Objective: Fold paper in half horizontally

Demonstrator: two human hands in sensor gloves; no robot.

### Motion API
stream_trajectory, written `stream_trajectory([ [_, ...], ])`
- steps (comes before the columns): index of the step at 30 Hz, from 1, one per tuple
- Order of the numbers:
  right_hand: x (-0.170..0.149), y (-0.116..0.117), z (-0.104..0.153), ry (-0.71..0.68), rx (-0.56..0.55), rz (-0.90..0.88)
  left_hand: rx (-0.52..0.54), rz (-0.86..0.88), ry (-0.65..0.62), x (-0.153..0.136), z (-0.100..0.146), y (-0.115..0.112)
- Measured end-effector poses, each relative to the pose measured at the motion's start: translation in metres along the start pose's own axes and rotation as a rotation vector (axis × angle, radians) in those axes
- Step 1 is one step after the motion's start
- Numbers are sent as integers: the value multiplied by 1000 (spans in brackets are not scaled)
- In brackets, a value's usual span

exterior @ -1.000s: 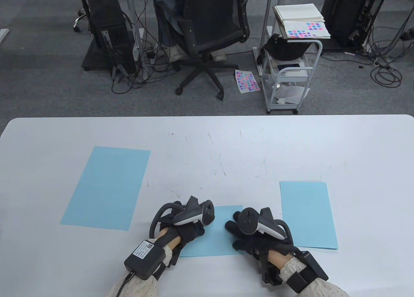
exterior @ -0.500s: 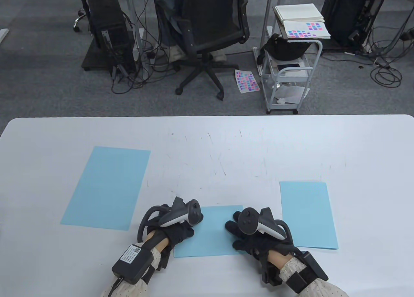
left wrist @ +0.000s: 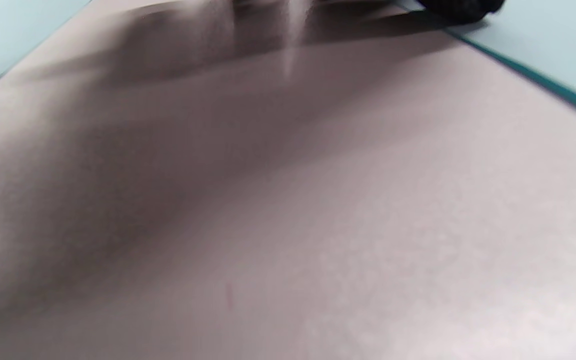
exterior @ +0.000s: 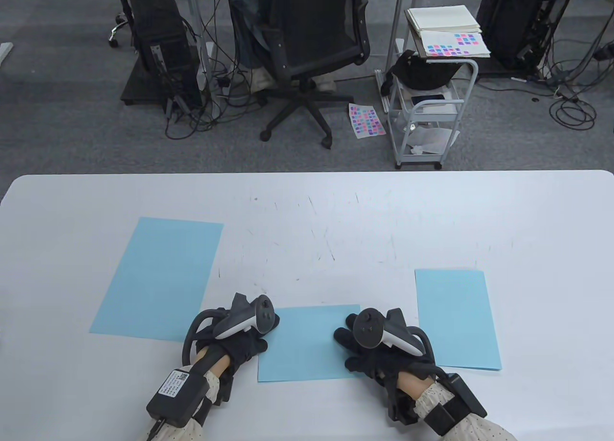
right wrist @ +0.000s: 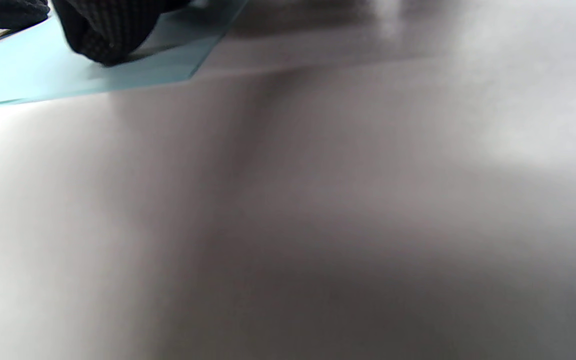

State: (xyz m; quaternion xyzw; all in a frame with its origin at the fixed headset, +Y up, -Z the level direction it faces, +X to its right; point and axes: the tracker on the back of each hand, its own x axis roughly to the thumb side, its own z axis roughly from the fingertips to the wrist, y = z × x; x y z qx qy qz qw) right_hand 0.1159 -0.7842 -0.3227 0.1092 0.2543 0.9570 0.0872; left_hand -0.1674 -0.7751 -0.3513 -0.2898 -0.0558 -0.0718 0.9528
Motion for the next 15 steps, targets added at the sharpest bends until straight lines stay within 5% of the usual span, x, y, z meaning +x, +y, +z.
stream_trajectory([
  [15, 0, 1, 0, 0, 15, -3, 42, 64, 23, -6, 2, -4],
])
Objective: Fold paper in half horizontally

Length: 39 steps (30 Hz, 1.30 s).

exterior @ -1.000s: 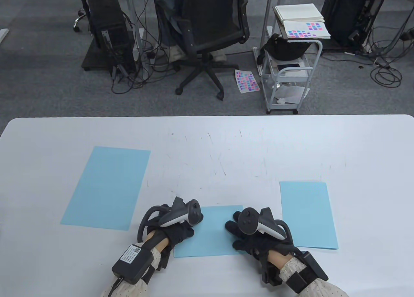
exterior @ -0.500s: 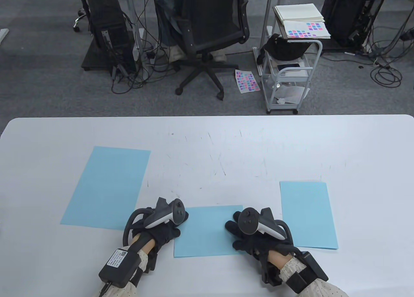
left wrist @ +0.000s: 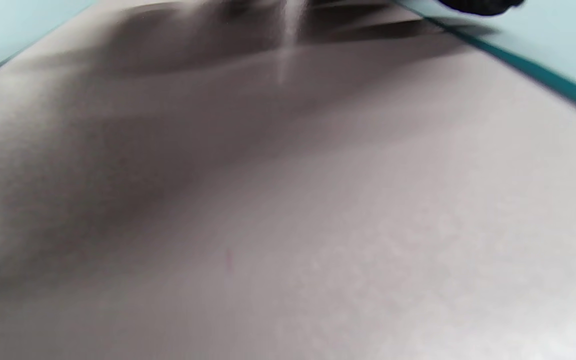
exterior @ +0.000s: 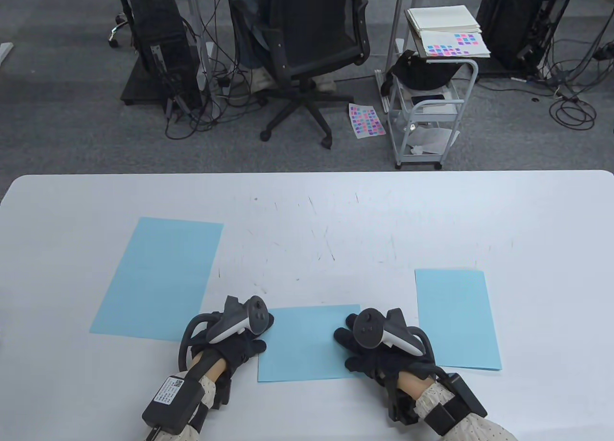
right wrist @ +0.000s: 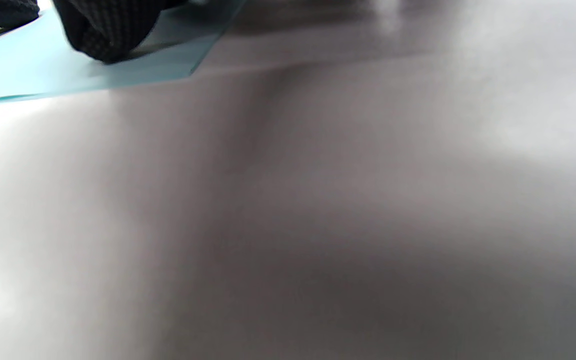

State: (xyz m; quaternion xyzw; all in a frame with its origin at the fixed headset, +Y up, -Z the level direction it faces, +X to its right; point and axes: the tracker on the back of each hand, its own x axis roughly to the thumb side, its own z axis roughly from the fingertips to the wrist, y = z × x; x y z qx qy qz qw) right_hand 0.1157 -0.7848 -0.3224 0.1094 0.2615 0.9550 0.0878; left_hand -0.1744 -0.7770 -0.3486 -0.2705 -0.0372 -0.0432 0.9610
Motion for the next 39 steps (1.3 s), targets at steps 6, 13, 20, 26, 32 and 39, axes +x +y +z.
stream_trajectory([
  [6, -1, 0, 0, -3, -2, -5, 114, 4, 16, 2, 14, 8],
  [13, -1, 0, 0, -4, -4, -6, 336, 12, 48, 1, 42, 21],
  [20, -1, 0, 0, -4, -5, -5, 518, 46, 93, -4, 58, 24],
  [26, 7, -10, 0, -10, -3, -2, 522, 75, 87, -8, 61, 21],
  [32, 26, -37, -7, -9, -64, -16, 521, 79, 91, -11, 62, 20],
  [39, 58, -51, -32, -17, -119, 14, 508, 78, 86, -12, 63, 20],
])
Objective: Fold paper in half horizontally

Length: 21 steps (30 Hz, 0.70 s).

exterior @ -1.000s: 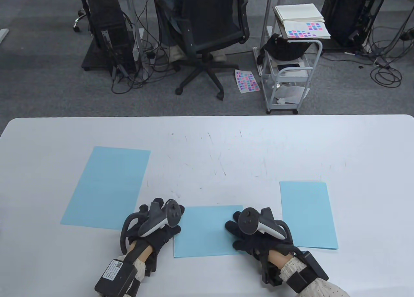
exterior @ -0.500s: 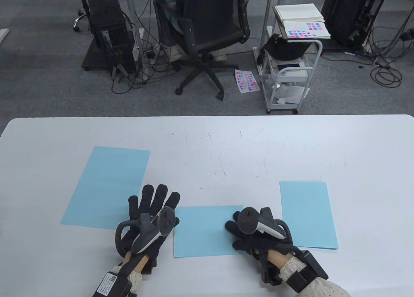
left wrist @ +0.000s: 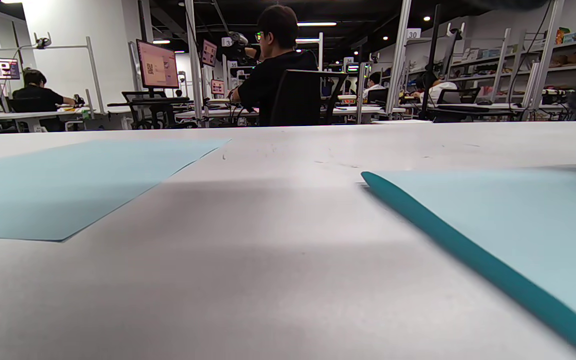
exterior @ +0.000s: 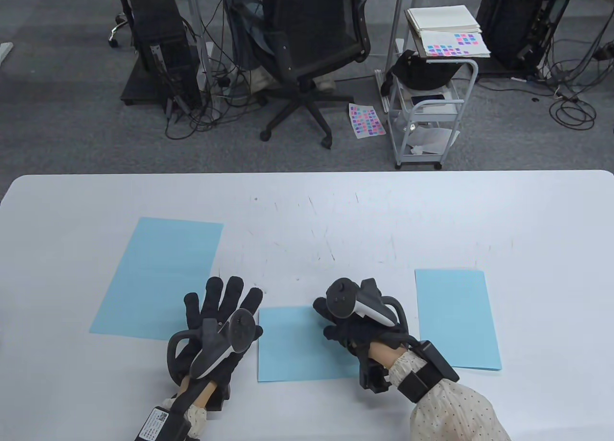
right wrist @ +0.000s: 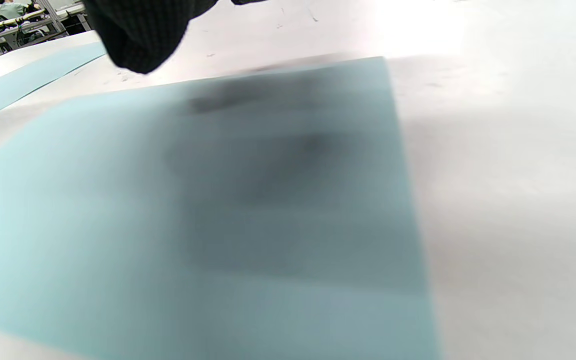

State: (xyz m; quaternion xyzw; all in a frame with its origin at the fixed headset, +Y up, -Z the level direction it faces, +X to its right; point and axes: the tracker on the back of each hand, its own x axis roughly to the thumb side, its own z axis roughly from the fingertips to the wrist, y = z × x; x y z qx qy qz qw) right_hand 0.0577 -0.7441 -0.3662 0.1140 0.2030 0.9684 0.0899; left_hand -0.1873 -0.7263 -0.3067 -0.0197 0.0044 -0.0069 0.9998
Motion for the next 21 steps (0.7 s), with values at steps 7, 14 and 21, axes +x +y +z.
stream_trajectory([
  [7, 21, 18, -24, 28, 35, 81, -10, 3, 1, -5, 0, 0],
  [14, 29, 19, -32, 73, 89, 132, -23, 7, -6, -7, 0, 0],
  [21, 34, 12, -43, 89, 96, 185, -37, 12, -7, -8, 0, 0],
])
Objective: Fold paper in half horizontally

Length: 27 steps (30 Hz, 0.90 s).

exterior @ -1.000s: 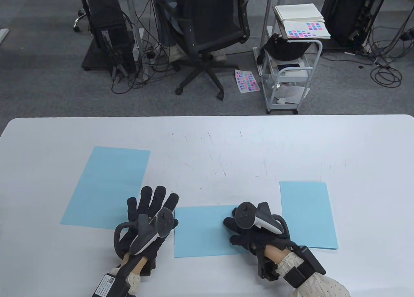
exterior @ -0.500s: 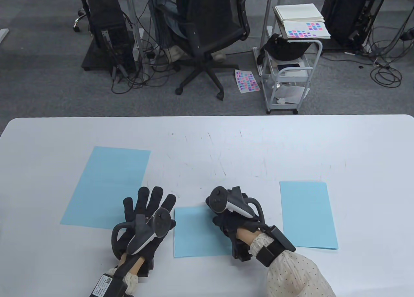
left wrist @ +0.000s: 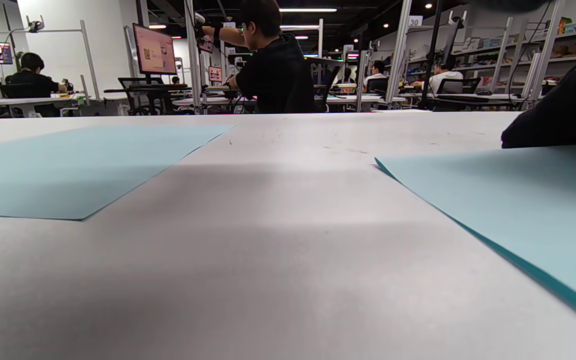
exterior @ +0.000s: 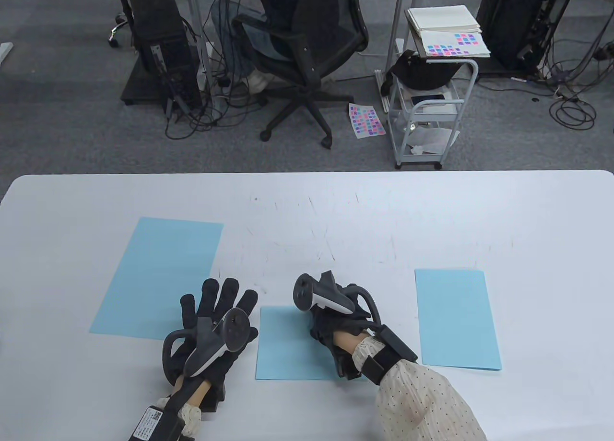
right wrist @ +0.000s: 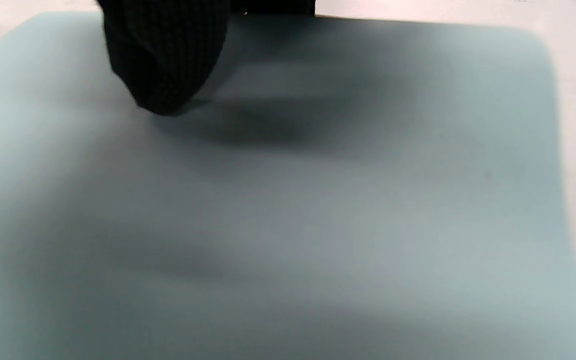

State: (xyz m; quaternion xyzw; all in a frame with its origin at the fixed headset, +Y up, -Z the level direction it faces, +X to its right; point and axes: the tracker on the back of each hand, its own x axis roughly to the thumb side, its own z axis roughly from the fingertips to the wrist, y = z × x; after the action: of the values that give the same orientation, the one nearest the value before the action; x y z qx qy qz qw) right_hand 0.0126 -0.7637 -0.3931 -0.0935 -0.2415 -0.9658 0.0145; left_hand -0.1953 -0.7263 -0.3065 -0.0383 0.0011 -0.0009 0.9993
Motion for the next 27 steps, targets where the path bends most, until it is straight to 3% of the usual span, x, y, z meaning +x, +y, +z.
stream_trajectory([
  [11, -23, 2, -4, 42, 2, -107, 5, 17, 0, -4, 0, 3],
  [18, -29, -2, 8, 37, -206, -188, 0, 17, -8, -5, 1, 2],
  [27, -69, -17, 35, 70, -390, -533, -6, 43, -19, -5, 2, 2],
])
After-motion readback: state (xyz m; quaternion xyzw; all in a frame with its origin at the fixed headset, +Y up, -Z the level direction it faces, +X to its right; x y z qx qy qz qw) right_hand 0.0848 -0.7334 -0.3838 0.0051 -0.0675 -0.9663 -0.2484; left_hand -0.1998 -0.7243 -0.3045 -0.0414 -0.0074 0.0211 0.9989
